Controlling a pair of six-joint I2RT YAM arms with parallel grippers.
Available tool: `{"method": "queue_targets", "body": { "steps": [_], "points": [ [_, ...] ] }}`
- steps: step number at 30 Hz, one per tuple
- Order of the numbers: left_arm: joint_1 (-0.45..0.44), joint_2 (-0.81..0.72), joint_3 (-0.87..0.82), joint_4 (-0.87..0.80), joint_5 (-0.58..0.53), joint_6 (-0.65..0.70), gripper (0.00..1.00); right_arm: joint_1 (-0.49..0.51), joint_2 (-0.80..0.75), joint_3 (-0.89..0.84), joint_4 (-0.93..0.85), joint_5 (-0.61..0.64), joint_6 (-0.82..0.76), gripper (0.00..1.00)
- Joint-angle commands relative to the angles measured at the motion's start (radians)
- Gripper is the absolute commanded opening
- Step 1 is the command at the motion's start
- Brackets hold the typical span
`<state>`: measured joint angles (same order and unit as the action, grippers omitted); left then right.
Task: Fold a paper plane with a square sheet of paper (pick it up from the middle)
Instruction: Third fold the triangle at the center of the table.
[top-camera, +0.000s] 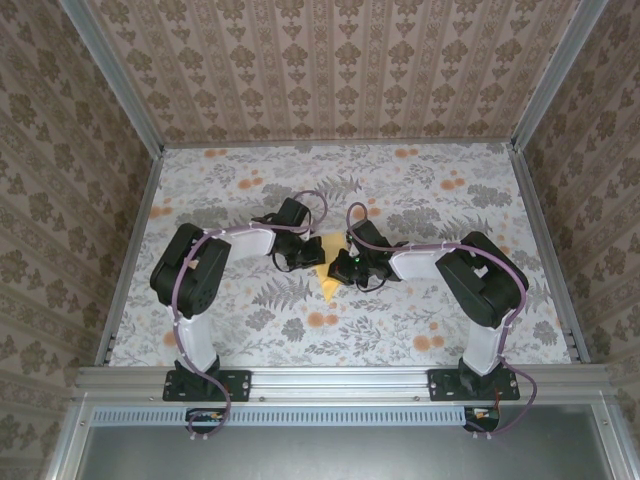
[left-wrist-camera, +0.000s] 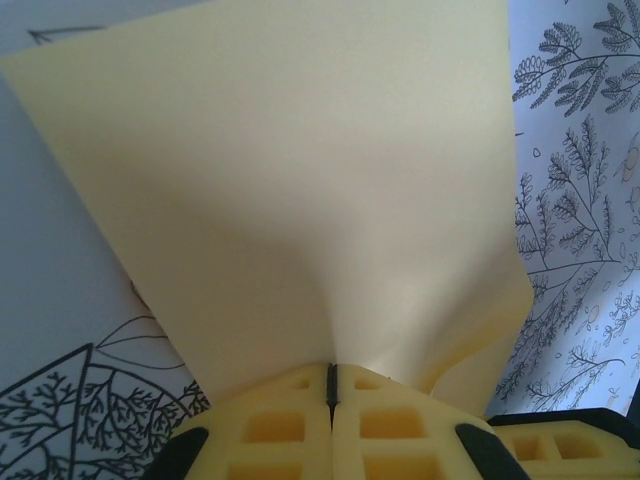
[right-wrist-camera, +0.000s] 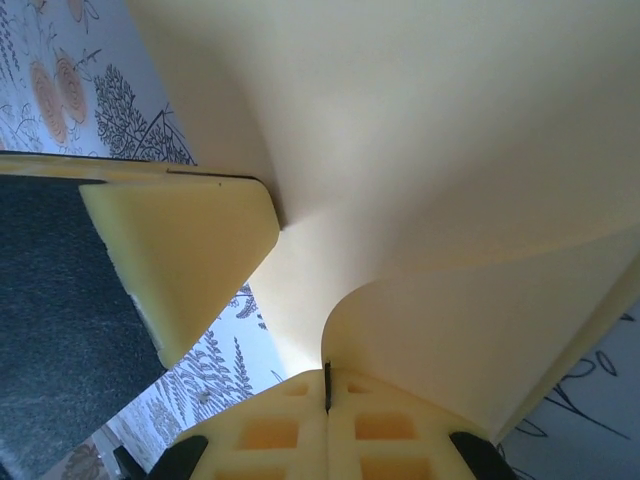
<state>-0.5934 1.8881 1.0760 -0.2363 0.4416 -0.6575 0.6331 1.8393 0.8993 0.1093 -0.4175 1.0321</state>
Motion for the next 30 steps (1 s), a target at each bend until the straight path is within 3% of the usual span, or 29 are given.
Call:
{"method": "queue_targets", "body": {
  "steps": [1, 30],
  "points": [
    [0.001, 0.042, -0.009, -0.063, -0.043, 0.013, 0.05, 0.007, 0.012, -0.005, 0.019, -0.021, -0.015, 0.02],
    [-0.001, 0.039, -0.018, -0.057, -0.04, 0.01, 0.04, 0.005, 0.034, 0.01, 0.026, -0.012, -0.02, 0.02]
  ]
}}
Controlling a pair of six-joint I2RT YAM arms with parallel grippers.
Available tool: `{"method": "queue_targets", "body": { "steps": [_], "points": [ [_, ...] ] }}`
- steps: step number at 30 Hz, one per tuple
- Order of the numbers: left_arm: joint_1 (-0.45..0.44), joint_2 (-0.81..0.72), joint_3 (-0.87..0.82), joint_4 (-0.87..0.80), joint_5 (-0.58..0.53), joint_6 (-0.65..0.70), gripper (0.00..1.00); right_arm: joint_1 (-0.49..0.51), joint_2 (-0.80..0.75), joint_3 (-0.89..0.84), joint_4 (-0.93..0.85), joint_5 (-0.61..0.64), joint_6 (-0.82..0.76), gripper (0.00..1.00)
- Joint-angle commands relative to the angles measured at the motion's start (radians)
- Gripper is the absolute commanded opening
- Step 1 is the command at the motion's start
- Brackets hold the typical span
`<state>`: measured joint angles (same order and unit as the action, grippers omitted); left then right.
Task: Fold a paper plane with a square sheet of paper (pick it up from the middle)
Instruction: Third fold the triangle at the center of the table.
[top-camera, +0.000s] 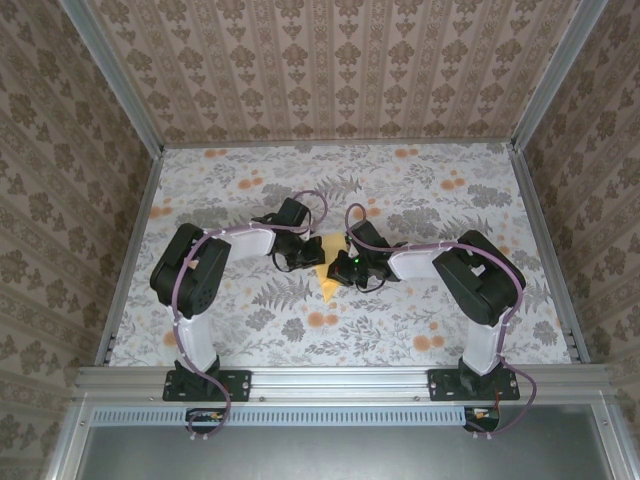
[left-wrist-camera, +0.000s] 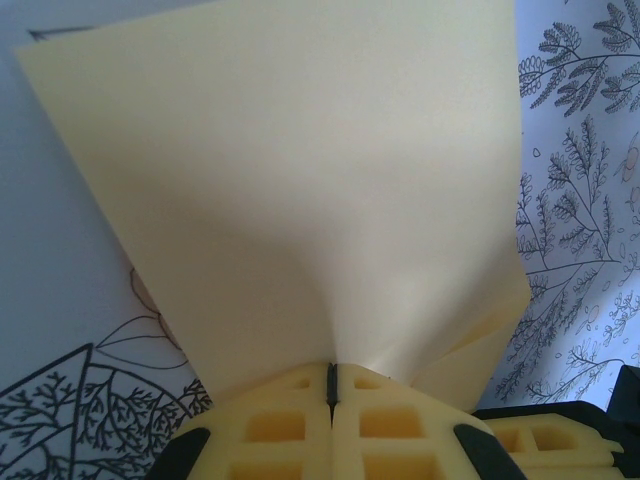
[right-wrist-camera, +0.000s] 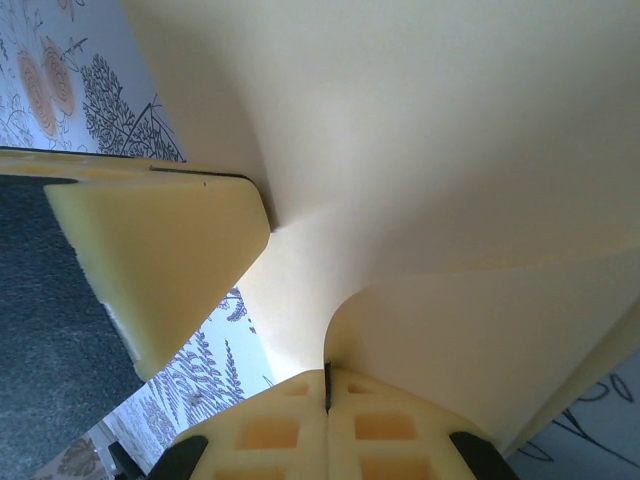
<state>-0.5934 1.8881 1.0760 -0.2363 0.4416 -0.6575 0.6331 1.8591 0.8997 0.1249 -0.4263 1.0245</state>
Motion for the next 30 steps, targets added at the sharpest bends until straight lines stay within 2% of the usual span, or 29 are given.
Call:
{"method": "queue_targets", "body": {
  "steps": [1, 13, 18, 22, 26, 30],
  "points": [
    [-0.002, 0.039, -0.019, -0.057, -0.041, 0.011, 0.04, 0.005, 0.015, 0.008, 0.011, -0.003, -0.012, 0.02],
    [0.003, 0.012, -0.014, -0.063, -0.041, -0.003, 0.07, 0.005, 0.045, 0.015, -0.033, 0.011, -0.008, 0.05],
    [0.041, -0.059, -0.017, -0.07, -0.059, -0.028, 0.17, 0.005, 0.054, 0.012, -0.058, 0.014, -0.005, 0.16],
    [0.087, -0.128, -0.03, -0.082, -0.086, -0.044, 0.23, 0.005, 0.053, 0.009, -0.072, 0.018, -0.005, 0.31],
    [0.129, -0.181, -0.057, -0.083, -0.092, -0.054, 0.26, 0.005, 0.047, 0.006, -0.075, 0.021, -0.007, 0.37],
    [0.131, -0.21, -0.078, -0.074, -0.078, -0.047, 0.27, 0.005, 0.04, 0.001, -0.083, 0.025, -0.009, 0.39]
  ]
}}
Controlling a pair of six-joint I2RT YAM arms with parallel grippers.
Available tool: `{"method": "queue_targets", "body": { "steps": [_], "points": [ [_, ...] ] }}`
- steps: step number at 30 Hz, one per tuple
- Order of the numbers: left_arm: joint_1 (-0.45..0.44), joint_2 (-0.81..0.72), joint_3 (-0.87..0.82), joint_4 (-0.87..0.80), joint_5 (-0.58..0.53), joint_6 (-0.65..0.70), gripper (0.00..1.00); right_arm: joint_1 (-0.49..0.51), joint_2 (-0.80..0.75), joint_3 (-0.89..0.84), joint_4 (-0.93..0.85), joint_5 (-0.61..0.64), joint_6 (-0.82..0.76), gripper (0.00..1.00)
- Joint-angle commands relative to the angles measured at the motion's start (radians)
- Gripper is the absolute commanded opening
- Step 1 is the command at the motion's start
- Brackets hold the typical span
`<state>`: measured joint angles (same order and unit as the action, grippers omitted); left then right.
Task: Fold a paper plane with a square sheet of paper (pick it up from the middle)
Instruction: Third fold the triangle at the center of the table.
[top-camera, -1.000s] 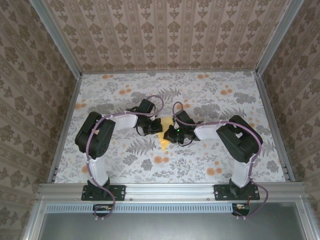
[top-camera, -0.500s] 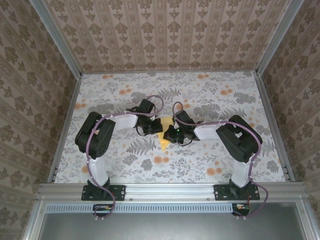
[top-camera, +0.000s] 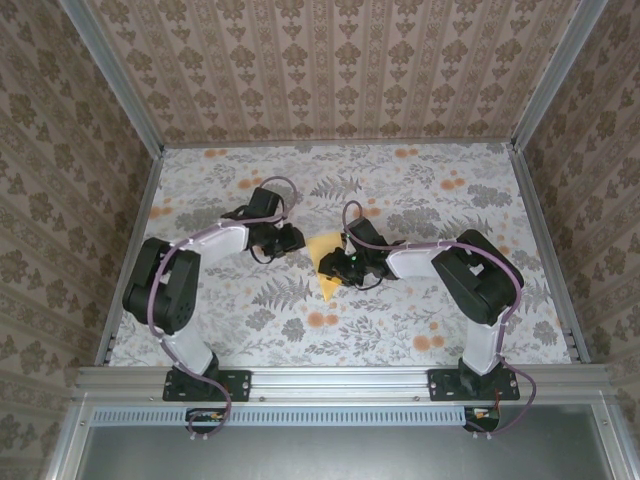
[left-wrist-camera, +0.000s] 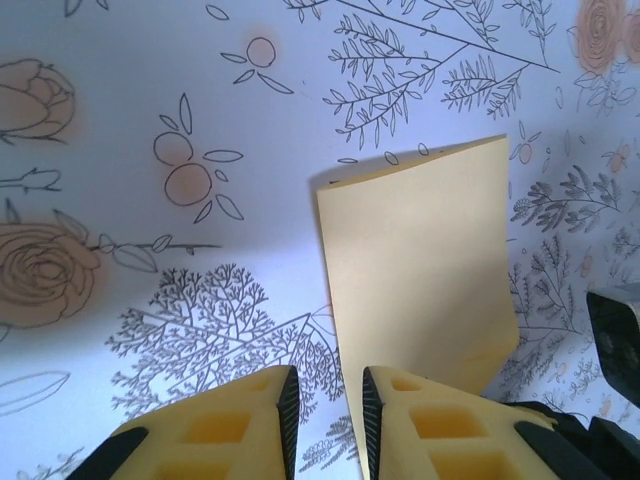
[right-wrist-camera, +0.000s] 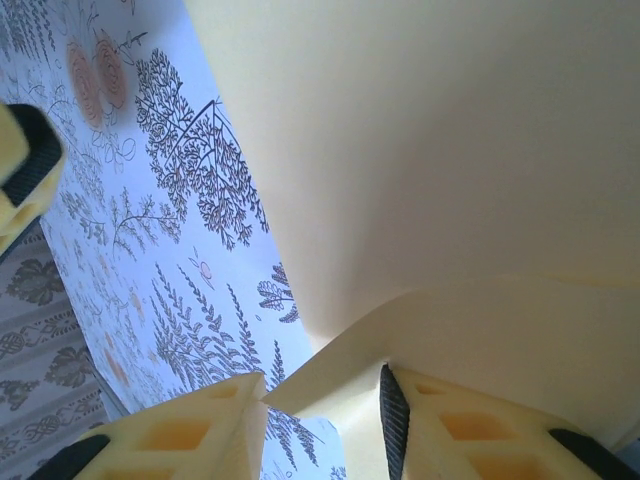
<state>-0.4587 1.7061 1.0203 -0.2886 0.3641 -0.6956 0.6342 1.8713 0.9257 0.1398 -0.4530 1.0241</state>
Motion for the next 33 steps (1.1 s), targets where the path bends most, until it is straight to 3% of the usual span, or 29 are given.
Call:
{"method": "queue_targets", "body": {
  "steps": [1, 12, 24, 28, 33],
  "points": [
    [-0.004, -0.032, -0.026, -0.014, 0.01, -0.006, 0.27, 0.004, 0.026, -0.025, -0.098, 0.053, -0.01, 0.4],
    [-0.073, -0.048, -0.043, 0.036, 0.056, -0.009, 0.18, 0.004, 0.018, -0.037, -0.112, 0.066, -0.017, 0.39],
    [-0.128, -0.037, -0.072, 0.087, 0.085, -0.044, 0.12, 0.003, 0.024, -0.037, -0.13, 0.067, -0.022, 0.08],
    [-0.152, -0.023, -0.075, 0.089, 0.094, -0.046, 0.09, 0.004, 0.026, -0.037, -0.138, 0.071, -0.024, 0.01],
    [-0.177, 0.008, -0.073, 0.09, 0.093, -0.059, 0.05, 0.004, 0.028, -0.036, -0.143, 0.074, -0.025, 0.0]
  ]
}}
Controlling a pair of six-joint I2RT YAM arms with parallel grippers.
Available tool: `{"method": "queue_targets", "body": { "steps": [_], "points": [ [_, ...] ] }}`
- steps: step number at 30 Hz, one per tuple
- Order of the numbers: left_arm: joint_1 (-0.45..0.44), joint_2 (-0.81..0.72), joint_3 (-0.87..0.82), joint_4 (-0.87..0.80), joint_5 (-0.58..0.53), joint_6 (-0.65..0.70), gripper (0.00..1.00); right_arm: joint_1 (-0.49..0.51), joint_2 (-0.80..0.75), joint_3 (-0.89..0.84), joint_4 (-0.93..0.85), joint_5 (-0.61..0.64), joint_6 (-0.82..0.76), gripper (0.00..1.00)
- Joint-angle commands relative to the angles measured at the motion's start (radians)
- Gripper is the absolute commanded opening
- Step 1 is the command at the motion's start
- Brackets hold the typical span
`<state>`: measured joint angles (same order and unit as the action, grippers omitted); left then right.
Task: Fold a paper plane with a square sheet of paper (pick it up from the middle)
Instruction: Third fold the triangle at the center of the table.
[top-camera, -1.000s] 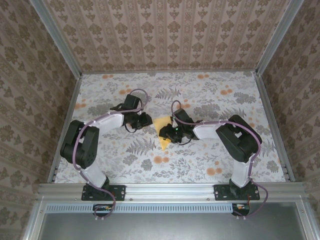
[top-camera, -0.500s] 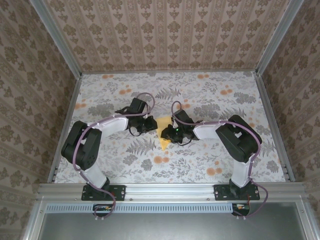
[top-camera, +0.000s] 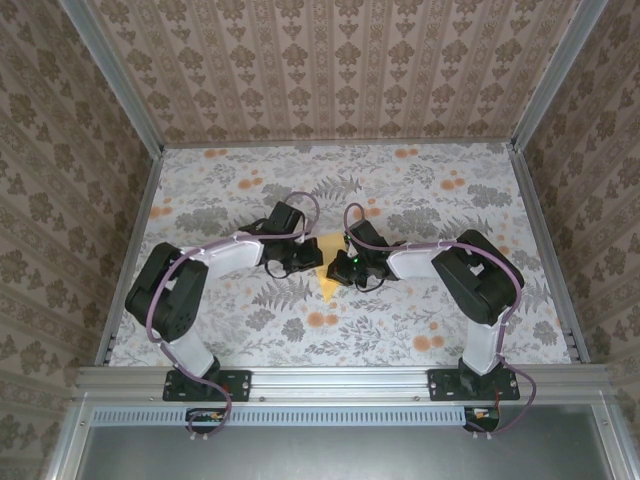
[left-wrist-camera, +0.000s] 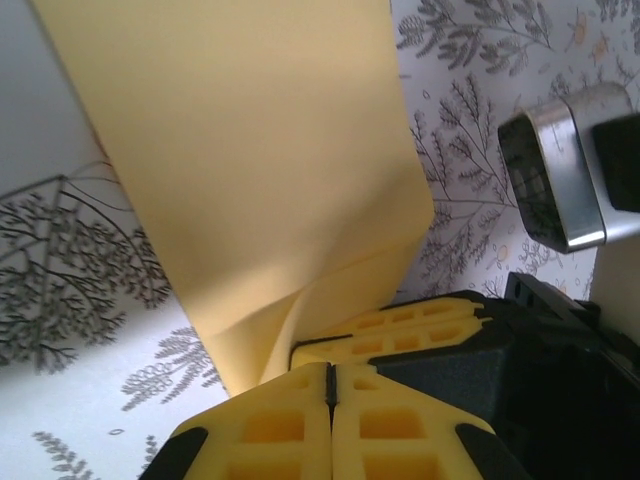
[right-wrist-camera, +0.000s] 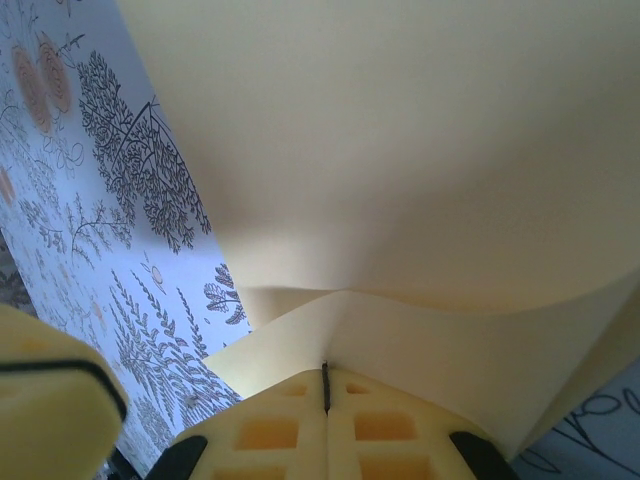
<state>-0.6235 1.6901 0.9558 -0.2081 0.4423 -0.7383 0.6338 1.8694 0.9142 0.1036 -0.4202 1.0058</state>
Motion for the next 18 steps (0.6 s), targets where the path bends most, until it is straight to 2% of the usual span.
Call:
{"method": "queue_targets", "body": {
  "steps": [1, 7, 18],
  "points": [
    [-0.015, 0.029, -0.006, 0.004, 0.011, -0.02, 0.05, 0.004, 0.029, -0.025, -0.106, 0.041, -0.007, 0.0],
    [-0.036, 0.057, 0.007, -0.015, -0.006, -0.021, 0.0, 0.004, 0.028, -0.025, -0.105, 0.041, -0.006, 0.0],
    [-0.042, 0.098, 0.011, -0.059, -0.071, -0.009, 0.0, 0.004, 0.009, -0.044, -0.07, 0.032, -0.001, 0.0]
  ]
}}
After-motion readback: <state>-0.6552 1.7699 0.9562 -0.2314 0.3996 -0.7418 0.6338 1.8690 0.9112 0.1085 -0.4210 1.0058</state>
